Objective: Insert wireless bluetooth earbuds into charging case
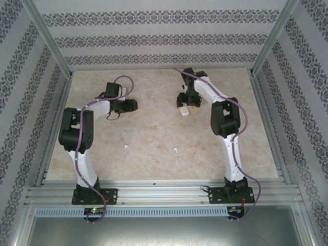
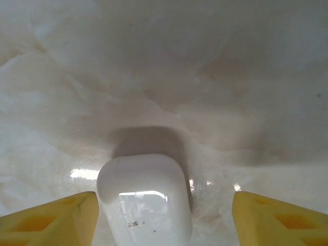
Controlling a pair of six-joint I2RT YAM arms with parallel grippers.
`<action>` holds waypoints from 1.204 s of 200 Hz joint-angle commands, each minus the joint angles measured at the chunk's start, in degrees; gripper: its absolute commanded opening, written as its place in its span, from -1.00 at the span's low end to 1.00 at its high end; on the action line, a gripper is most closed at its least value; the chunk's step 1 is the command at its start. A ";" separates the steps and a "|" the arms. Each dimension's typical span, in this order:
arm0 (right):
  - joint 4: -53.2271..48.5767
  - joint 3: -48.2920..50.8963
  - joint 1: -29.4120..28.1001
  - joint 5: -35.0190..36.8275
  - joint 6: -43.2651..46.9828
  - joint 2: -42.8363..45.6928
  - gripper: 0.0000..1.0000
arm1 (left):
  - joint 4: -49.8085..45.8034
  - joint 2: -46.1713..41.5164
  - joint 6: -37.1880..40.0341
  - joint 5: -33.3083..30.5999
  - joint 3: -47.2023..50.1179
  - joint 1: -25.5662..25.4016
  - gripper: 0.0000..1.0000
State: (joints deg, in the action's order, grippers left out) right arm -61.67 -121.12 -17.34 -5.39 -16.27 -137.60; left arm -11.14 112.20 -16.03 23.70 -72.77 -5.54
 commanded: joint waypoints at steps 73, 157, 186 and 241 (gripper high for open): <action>-0.07 4.00 -1.18 -3.93 -0.60 -0.24 0.25 | -7.99 0.00 4.62 -1.62 -3.40 0.54 1.00; 7.18 14.50 -3.09 -11.60 -5.23 6.60 0.14 | -7.68 -3.05 5.84 -0.08 -0.07 0.53 1.00; 10.14 17.26 -3.40 -17.41 -7.94 7.79 0.13 | -5.14 -7.16 6.52 -0.41 2.85 0.47 1.00; 15.47 22.38 -3.41 -22.77 -11.98 14.16 0.19 | -2.62 -11.88 9.57 2.05 6.61 -1.78 1.00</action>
State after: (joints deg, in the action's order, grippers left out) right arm -47.44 -99.59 -20.16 -23.99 -25.96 -127.24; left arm -16.58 102.61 -9.28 23.90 -67.90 -5.93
